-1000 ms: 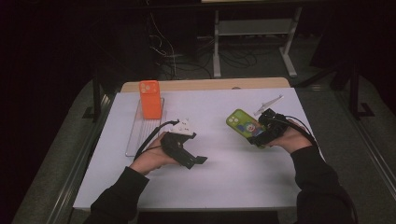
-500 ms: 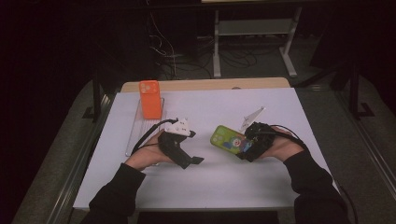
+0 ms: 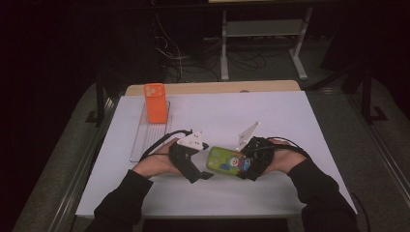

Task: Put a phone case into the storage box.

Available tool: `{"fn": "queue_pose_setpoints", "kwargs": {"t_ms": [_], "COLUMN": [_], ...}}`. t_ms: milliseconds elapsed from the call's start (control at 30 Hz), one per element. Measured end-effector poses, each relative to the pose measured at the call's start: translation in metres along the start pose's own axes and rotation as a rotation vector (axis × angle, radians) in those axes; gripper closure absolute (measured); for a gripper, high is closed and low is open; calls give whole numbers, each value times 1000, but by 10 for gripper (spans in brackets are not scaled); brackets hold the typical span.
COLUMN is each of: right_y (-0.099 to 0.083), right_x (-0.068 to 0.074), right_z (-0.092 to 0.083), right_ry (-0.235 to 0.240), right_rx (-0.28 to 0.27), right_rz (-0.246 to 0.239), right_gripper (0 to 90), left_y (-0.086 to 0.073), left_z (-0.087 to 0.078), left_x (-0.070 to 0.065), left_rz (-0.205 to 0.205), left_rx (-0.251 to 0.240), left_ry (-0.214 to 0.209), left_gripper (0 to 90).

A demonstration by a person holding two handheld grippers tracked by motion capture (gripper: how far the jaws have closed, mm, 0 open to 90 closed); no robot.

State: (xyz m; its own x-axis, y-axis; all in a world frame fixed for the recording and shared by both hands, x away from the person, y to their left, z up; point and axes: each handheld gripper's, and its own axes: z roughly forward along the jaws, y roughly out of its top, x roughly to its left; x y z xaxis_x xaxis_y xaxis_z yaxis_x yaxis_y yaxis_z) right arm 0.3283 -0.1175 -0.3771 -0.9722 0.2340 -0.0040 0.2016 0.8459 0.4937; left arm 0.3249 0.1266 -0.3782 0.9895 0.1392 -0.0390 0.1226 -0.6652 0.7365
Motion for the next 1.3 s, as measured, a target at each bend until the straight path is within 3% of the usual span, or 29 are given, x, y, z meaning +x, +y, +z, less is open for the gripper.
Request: {"fn": "queue_pose_setpoints", "kwargs": {"t_ms": [333, 567, 667, 733, 1033, 1300], "right_y": [17, 27, 28, 29, 30, 29], "right_x": [19, 30, 31, 32, 33, 33], "right_z": [3, 4, 5, 5, 5, 3], "right_ry": [47, 65, 70, 71, 80, 85], "right_rx": [8, 11, 13, 12, 5, 2], "right_rz": [-109, -159, -159, -164, -174, -179], "right_gripper": [151, 151, 151, 151, 151, 150], "left_y": [1, 1, 1, 0, 0, 0], "left_z": [6, 15, 18, 22, 28, 27], "left_x": [-6, -12, -14, -17, -19, -19], "left_rz": [39, 73, 95, 89, 108, 114], "left_rx": [10, 54, 76, 77, 97, 93], "left_ry": [-41, -84, -107, -117, -119, -131], "left_gripper": [17, 17, 18, 18, 120, 143]}}
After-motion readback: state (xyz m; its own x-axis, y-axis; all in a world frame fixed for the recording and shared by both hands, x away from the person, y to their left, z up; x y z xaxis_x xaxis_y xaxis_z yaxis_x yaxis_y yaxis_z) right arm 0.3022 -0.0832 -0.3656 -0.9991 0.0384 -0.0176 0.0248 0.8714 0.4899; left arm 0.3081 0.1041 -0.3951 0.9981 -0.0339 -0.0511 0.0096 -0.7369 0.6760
